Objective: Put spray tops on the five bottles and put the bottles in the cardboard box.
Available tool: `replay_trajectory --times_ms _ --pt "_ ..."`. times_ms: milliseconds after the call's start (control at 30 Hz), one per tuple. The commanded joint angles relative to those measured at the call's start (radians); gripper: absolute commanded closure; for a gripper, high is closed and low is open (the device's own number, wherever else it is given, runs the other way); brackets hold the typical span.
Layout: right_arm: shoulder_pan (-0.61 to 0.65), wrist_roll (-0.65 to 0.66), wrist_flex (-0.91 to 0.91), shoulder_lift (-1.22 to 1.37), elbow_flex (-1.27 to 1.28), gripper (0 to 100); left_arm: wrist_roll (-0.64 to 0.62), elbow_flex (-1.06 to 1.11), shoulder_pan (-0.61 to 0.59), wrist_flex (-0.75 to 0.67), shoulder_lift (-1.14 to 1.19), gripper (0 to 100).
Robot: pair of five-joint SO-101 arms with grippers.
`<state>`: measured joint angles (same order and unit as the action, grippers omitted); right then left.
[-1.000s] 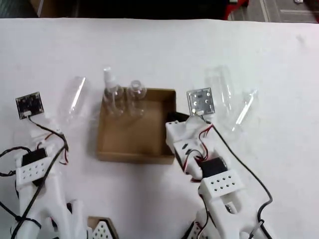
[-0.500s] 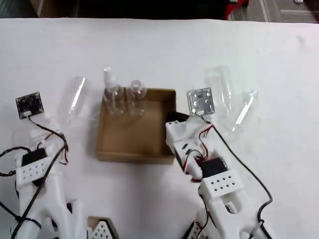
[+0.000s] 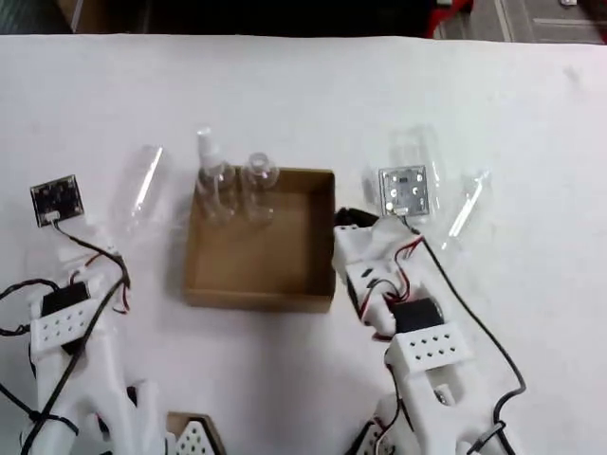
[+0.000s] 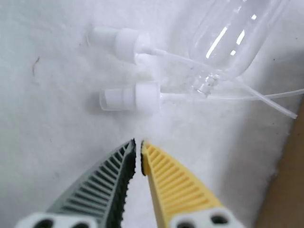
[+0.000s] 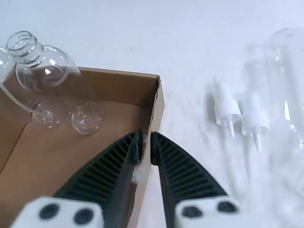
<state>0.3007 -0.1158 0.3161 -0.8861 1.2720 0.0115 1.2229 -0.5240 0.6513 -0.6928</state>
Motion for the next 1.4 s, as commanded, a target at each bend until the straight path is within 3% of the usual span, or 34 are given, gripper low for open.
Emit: replay_trajectory --times_ms 0,267,467,733,967,1233,1367 --pt "-0.012 0.0 -0.027 -0.016 -0.008 97.7 0.084 -0.025 0.013 -0.008 -0.001 98" --pt "-0.012 0.002 -0.047 -0.012 -0.008 97.7 0.089 -0.46 -0.019 0.341 0.007 98" --pt "-0.012 0.003 -0.054 -0.012 -0.006 97.7 0.058 -0.767 -0.042 0.496 0.085 98" --pt "-0.005 0.003 -0.054 -0.01 -0.005 97.7 -0.245 -1.068 -0.008 0.623 0.59 89" --pt "-0.002 0.049 -0.054 -0.01 0.0 97.7 -0.585 -1.301 -0.068 0.729 0.915 88" --pt "0.05 0.107 -0.056 -0.01 0.009 97.7 -0.778 -1.447 -0.125 0.735 1.141 88" --pt "0.05 0.107 -0.056 -0.01 0.009 97.7 -0.806 -1.502 -0.119 0.73 1.224 88"
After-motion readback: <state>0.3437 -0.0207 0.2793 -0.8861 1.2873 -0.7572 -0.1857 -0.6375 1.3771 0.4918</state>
